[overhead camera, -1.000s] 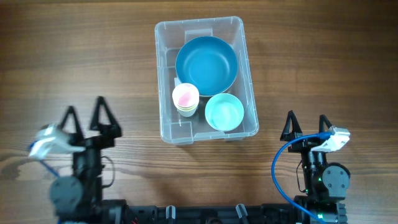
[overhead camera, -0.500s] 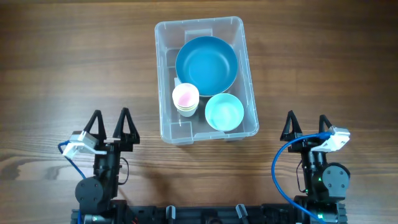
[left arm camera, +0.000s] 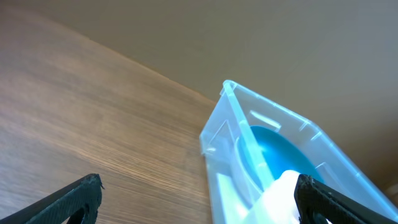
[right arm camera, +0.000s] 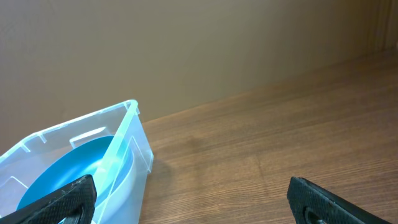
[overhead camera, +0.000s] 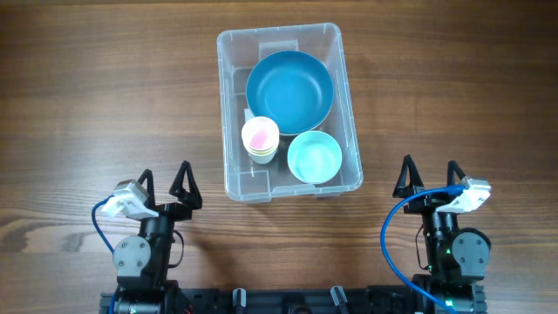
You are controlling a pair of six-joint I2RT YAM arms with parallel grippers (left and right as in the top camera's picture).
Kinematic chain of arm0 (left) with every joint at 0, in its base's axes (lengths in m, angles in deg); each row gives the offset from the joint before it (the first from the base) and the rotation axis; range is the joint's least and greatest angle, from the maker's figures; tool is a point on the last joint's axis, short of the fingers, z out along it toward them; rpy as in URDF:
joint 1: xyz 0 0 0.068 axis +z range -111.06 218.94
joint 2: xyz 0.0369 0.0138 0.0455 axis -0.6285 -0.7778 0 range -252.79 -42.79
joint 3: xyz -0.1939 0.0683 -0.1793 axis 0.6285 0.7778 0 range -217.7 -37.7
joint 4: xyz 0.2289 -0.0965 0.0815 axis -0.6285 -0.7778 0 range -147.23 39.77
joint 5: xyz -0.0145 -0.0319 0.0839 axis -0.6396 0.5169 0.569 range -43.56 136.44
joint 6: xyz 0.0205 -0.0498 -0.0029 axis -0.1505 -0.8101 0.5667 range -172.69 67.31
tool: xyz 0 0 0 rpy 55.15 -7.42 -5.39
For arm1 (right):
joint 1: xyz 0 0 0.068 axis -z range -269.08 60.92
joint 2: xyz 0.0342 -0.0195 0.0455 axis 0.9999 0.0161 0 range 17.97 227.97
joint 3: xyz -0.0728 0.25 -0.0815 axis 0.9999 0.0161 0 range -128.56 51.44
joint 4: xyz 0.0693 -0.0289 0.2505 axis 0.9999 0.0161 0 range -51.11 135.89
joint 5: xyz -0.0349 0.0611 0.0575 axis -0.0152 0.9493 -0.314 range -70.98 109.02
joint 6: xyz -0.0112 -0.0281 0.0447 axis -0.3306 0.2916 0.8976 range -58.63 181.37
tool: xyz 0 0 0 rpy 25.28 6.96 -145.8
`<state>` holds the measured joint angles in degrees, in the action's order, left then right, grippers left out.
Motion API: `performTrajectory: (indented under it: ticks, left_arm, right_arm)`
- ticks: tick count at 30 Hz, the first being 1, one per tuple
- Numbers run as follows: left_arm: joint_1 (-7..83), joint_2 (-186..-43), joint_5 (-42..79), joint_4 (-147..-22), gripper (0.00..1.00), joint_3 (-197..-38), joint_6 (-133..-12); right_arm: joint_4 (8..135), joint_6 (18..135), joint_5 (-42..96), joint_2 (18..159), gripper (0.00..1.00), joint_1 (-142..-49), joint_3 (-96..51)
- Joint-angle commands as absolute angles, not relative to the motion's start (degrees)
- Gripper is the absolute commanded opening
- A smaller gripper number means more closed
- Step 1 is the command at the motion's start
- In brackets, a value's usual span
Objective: Pack container
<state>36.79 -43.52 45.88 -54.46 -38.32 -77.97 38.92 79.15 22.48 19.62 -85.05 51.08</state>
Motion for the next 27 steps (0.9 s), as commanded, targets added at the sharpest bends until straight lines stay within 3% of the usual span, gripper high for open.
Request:
performTrajectory:
  ticks: [1, 27]
  left_arm:
    - [36.55, -42.95, 44.99, -54.76, 1.00, -38.12, -66.41]
    - [36.55, -43.24, 45.01, -54.76, 1.00, -38.12, -64.88]
  right_arm:
    - [38.73, 79.54, 23.36, 19.69, 1.00, -85.38, 51.14]
    - [38.73, 79.54, 23.36, 19.69, 1.00, -85.38, 51.14]
